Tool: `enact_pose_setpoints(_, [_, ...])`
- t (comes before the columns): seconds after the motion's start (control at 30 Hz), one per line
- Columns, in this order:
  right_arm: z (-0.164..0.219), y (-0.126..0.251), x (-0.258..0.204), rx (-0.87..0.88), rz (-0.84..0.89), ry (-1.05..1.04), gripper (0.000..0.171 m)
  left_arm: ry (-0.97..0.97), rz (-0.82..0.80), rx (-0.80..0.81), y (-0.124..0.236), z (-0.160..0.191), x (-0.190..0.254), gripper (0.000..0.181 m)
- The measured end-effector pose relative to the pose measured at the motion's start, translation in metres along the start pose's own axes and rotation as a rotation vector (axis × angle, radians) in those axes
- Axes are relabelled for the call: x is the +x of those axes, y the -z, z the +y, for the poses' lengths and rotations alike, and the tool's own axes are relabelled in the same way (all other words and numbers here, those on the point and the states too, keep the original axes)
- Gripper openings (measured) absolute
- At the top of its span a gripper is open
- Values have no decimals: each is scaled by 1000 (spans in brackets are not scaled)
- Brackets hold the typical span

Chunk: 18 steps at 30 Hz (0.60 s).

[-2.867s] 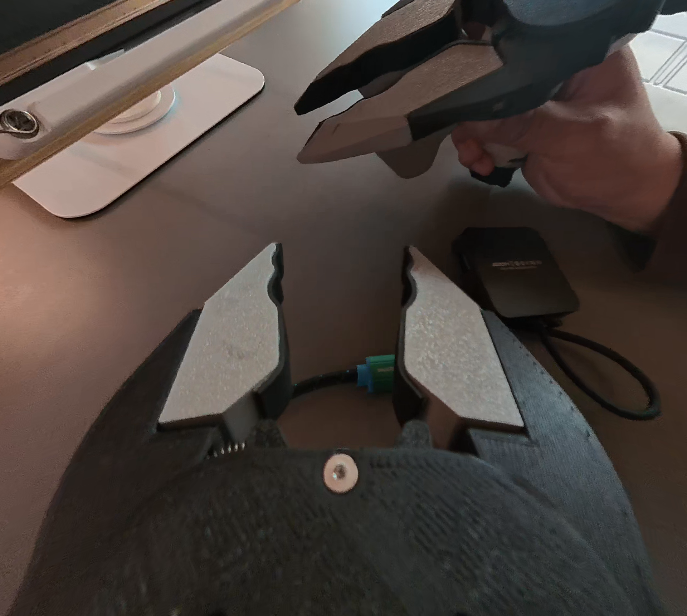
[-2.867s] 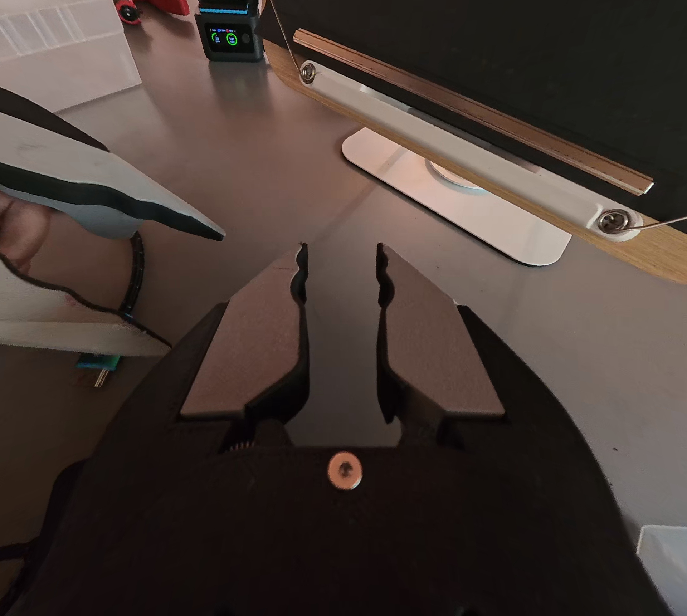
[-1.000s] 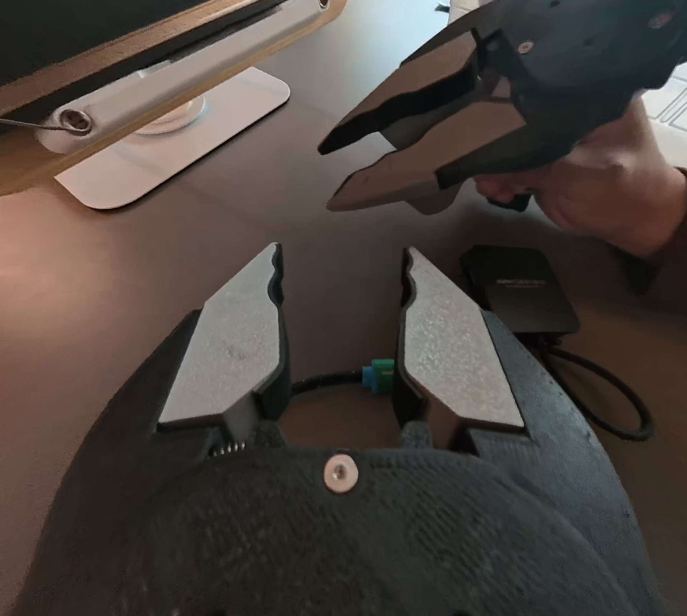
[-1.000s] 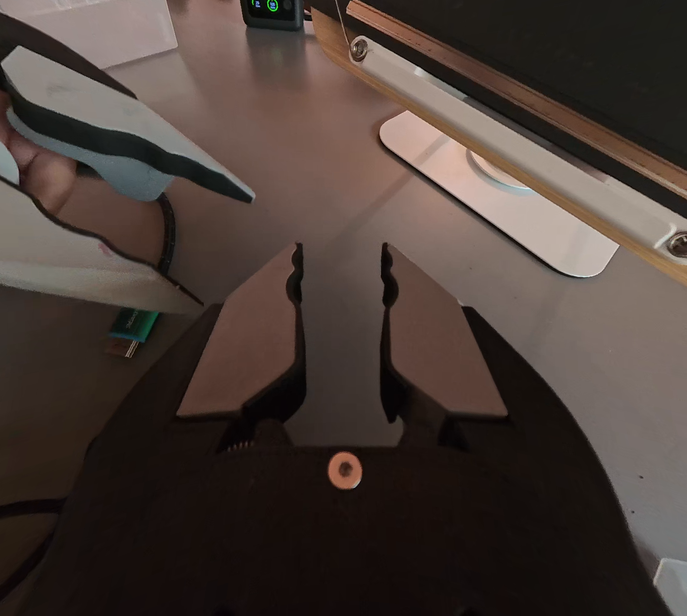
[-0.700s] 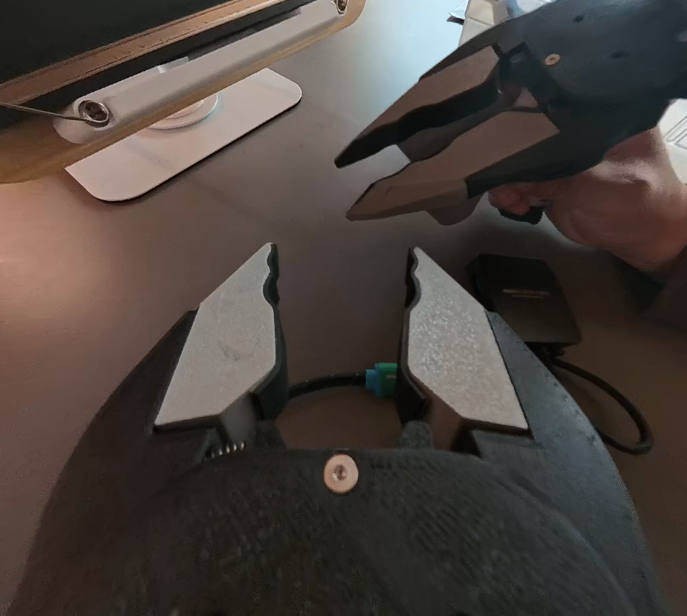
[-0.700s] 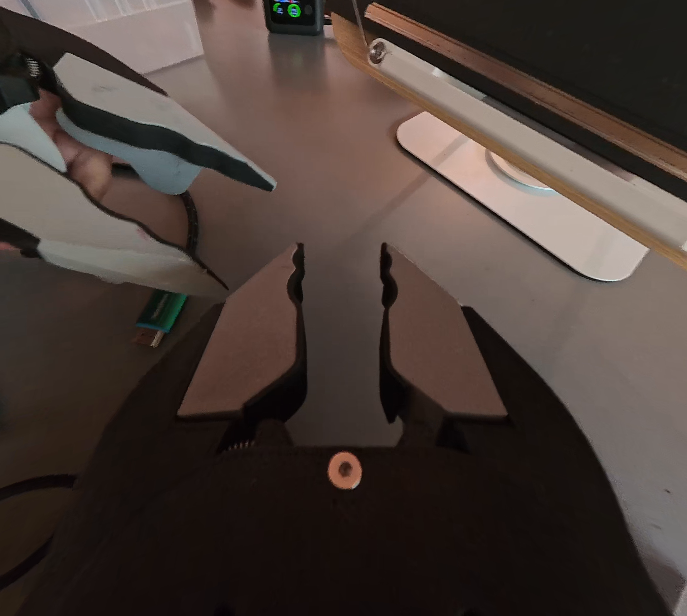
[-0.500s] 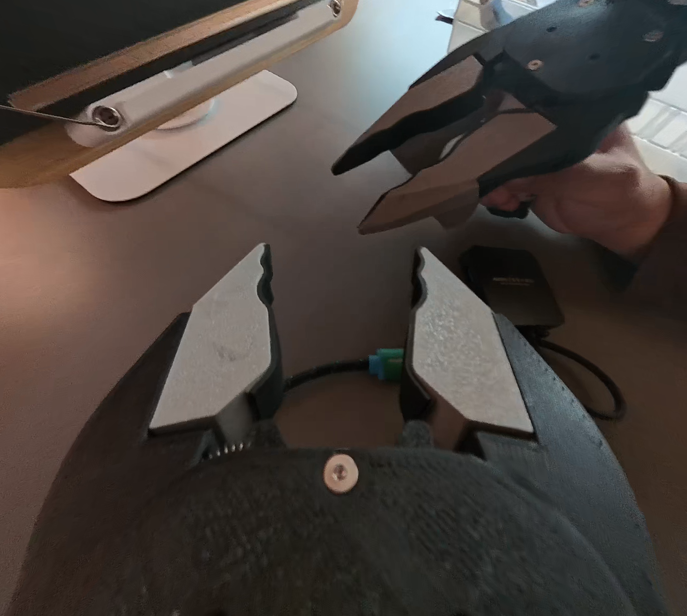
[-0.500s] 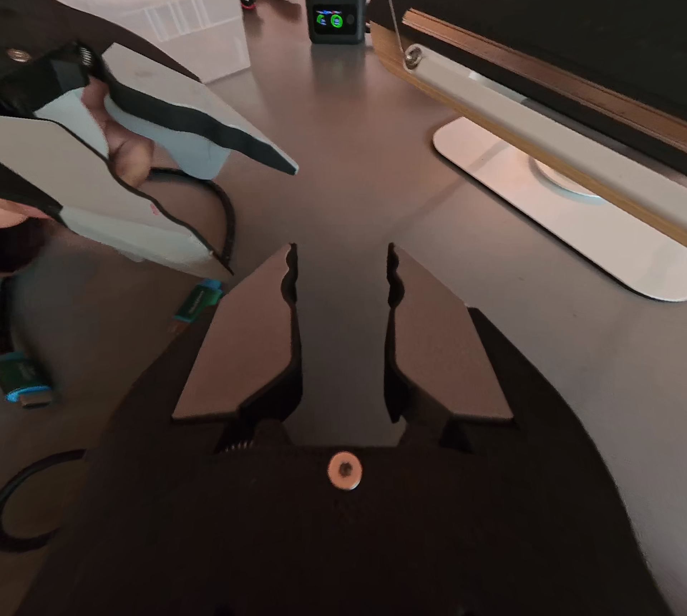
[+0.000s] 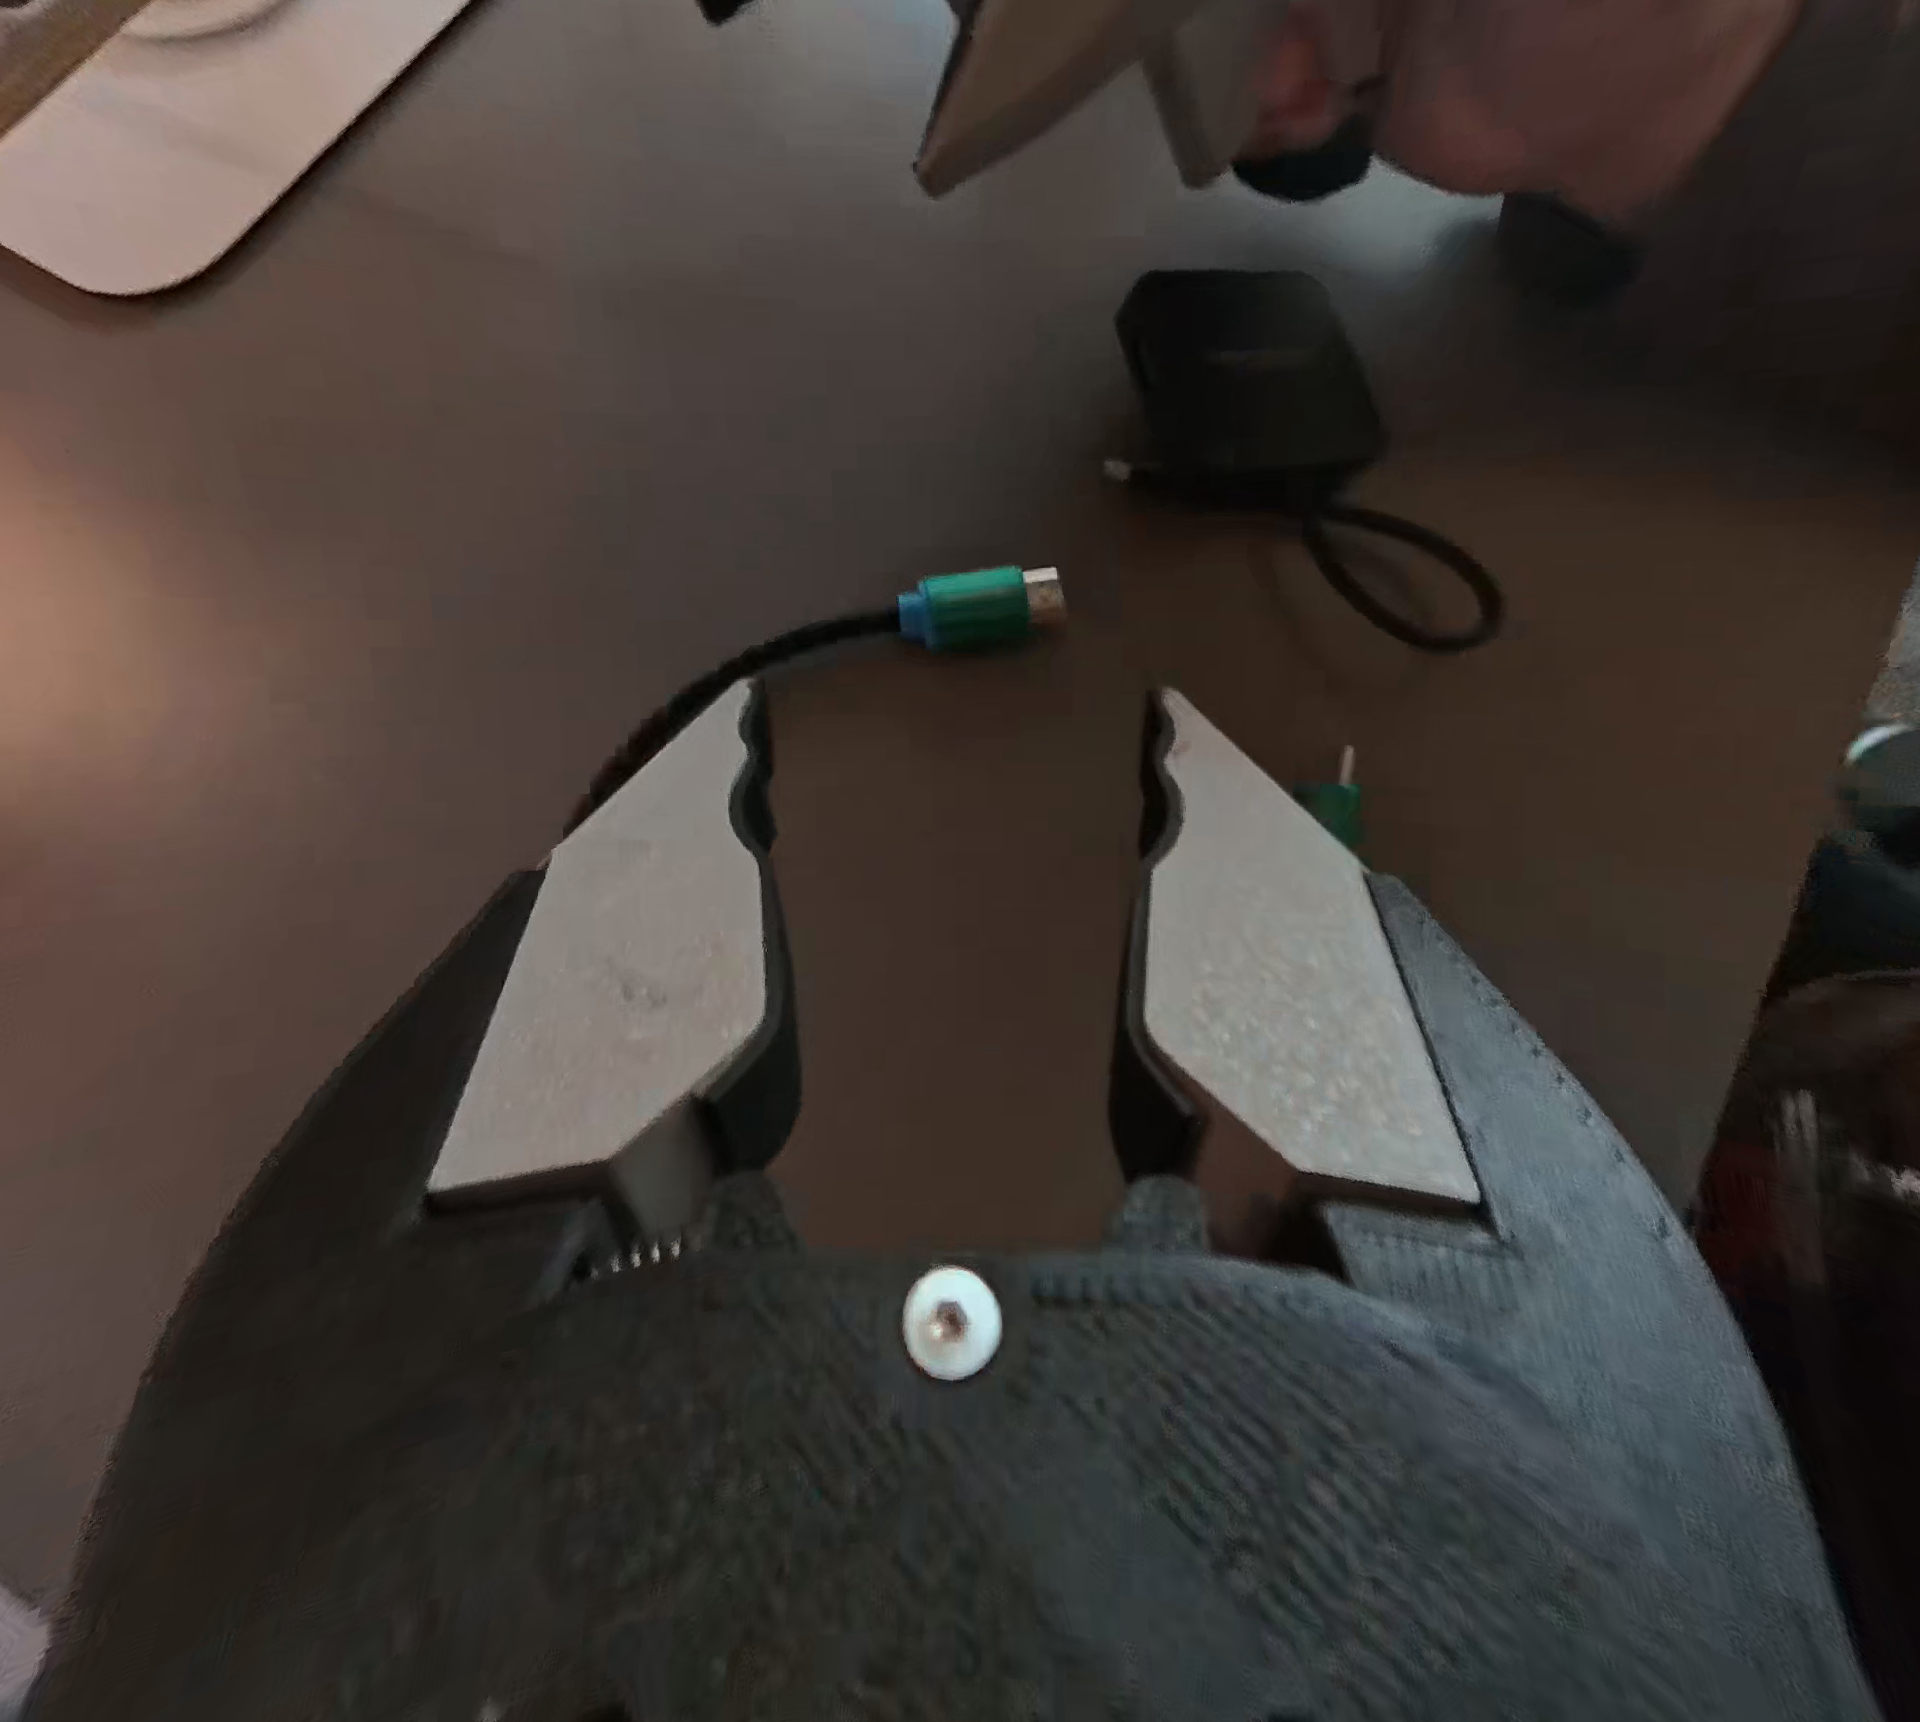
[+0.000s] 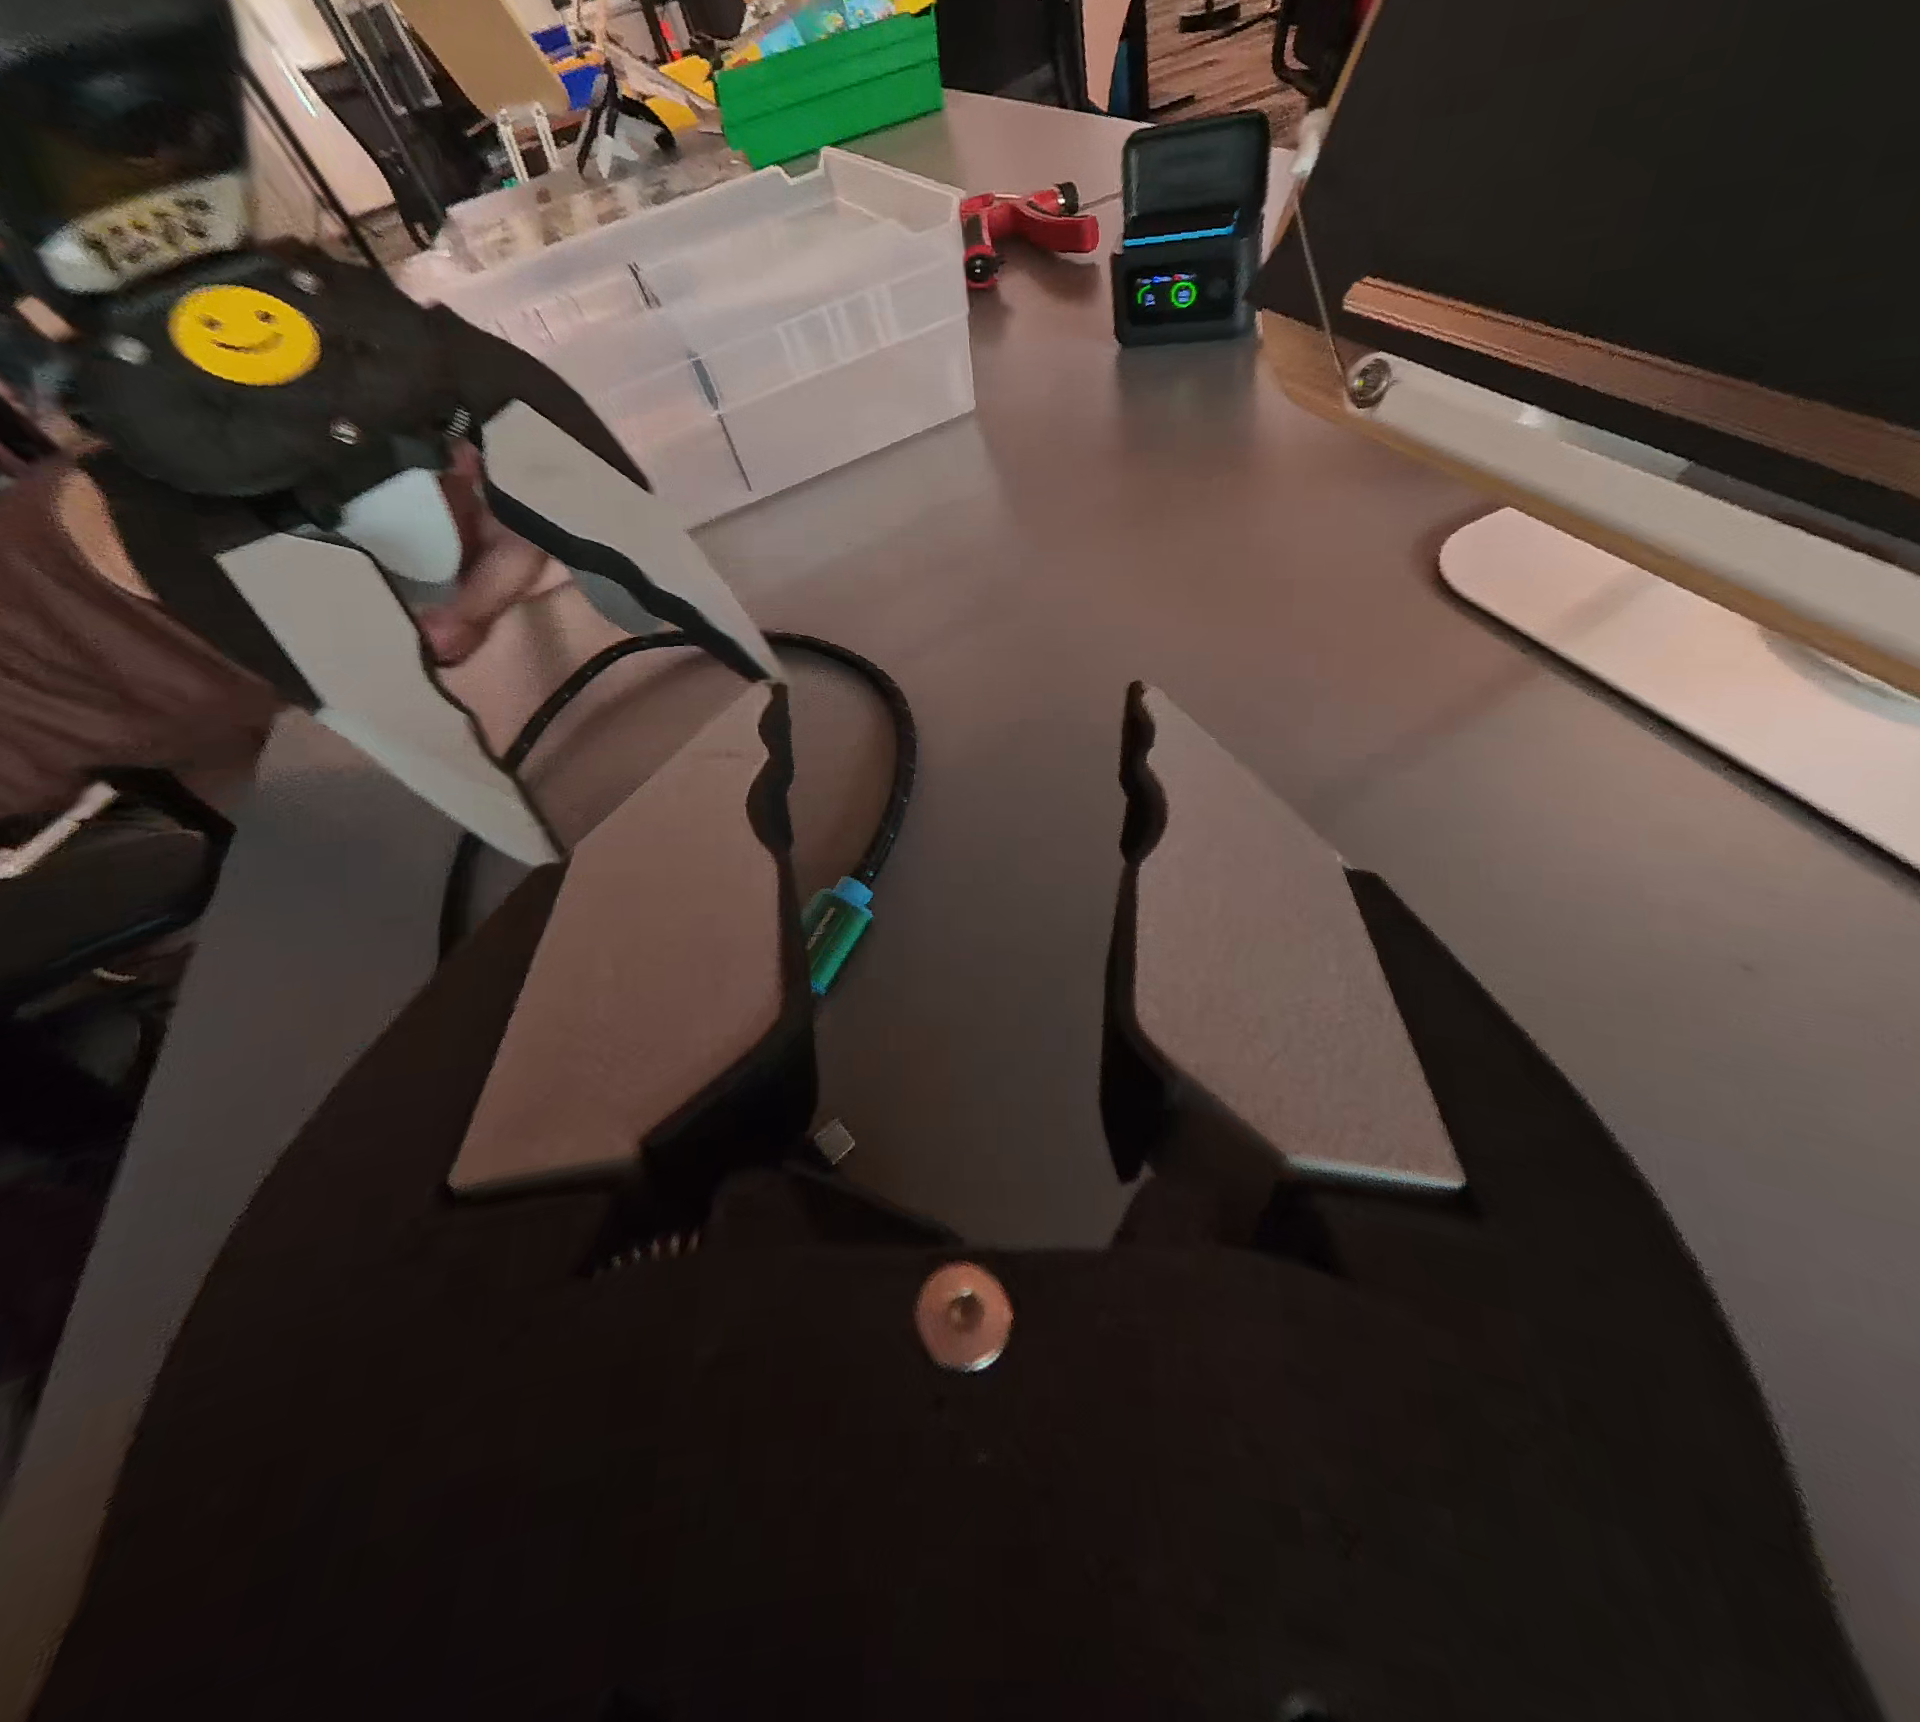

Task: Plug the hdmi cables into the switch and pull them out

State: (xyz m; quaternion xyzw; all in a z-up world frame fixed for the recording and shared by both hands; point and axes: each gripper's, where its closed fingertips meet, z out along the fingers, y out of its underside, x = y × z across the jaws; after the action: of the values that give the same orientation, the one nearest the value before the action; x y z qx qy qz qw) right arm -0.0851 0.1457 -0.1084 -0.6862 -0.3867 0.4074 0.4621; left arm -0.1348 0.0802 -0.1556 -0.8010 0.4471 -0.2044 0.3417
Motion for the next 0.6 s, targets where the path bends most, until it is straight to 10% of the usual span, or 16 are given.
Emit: enact_pose_setpoints(0.6, [50, 28, -15, -112, 250, 7, 93, 90, 29, 53, 55, 60, 72, 56])
